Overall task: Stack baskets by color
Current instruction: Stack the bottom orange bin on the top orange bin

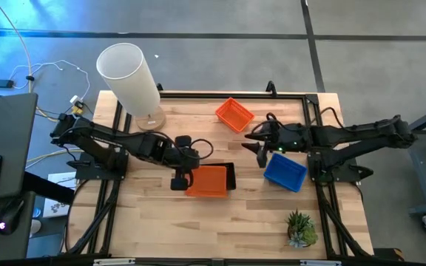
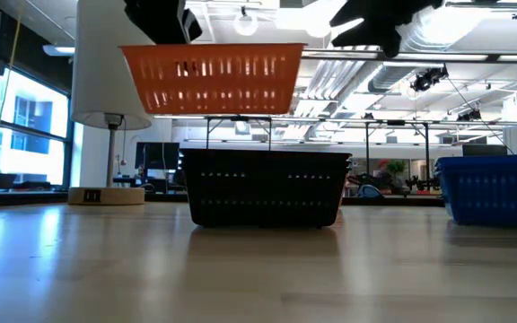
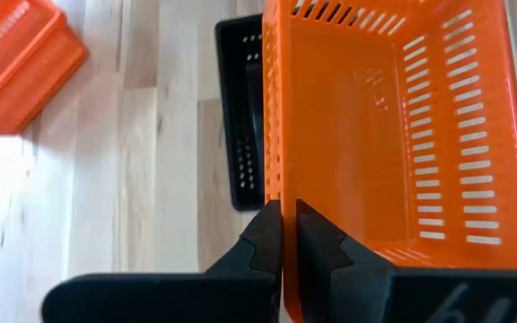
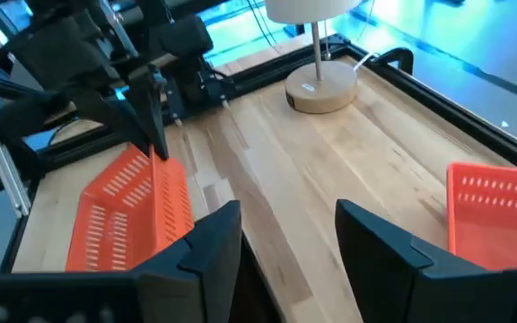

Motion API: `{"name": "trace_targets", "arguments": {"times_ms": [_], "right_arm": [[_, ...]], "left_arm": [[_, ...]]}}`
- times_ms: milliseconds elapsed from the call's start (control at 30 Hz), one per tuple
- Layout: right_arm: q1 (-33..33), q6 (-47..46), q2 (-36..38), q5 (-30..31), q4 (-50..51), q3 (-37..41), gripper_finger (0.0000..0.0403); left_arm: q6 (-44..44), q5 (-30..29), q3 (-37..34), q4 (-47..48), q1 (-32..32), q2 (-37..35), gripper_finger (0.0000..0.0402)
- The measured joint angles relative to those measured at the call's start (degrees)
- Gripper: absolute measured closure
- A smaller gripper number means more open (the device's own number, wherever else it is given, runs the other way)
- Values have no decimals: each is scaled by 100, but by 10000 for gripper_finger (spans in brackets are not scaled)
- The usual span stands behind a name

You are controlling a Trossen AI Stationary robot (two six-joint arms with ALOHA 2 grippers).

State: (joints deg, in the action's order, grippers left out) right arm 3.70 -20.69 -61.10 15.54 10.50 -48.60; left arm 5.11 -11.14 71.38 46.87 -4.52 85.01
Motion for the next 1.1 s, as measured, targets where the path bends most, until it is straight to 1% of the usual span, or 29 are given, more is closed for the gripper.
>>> {"name": "trace_targets", "arguments": {"times_ms": [133, 233, 400, 533, 700, 767, 867, 1100], "right_arm": [[-169, 231, -491, -358, 92, -517, 234], [-181, 565, -948, -512, 210, -937, 234], [-179, 1051, -1653, -511, 948, -1715, 234], [-99, 1497, -2128, -512, 1112, -2149, 234], [27, 2093, -2585, -662, 1228, -2437, 234], [59, 2195, -2703, -764, 1247, -2493, 234], [97, 2353, -2859, -756, 1257, -2496, 234], [96, 2268, -3060, -862, 1233, -2496, 234]], "left_arm": [[45, -7, 120, 198, 99, -4, 401], [45, -2, 206, 202, 150, -4, 401], [28, 61, 255, 388, 244, -4, 401], [120, 50, 255, 504, 329, -4, 401], [71, 39, 255, 529, 363, 0, 401], [69, 39, 255, 542, 374, 0, 401], [69, 4, 255, 542, 376, 2, 401], [67, -24, 257, 371, 376, 2, 401]]}}
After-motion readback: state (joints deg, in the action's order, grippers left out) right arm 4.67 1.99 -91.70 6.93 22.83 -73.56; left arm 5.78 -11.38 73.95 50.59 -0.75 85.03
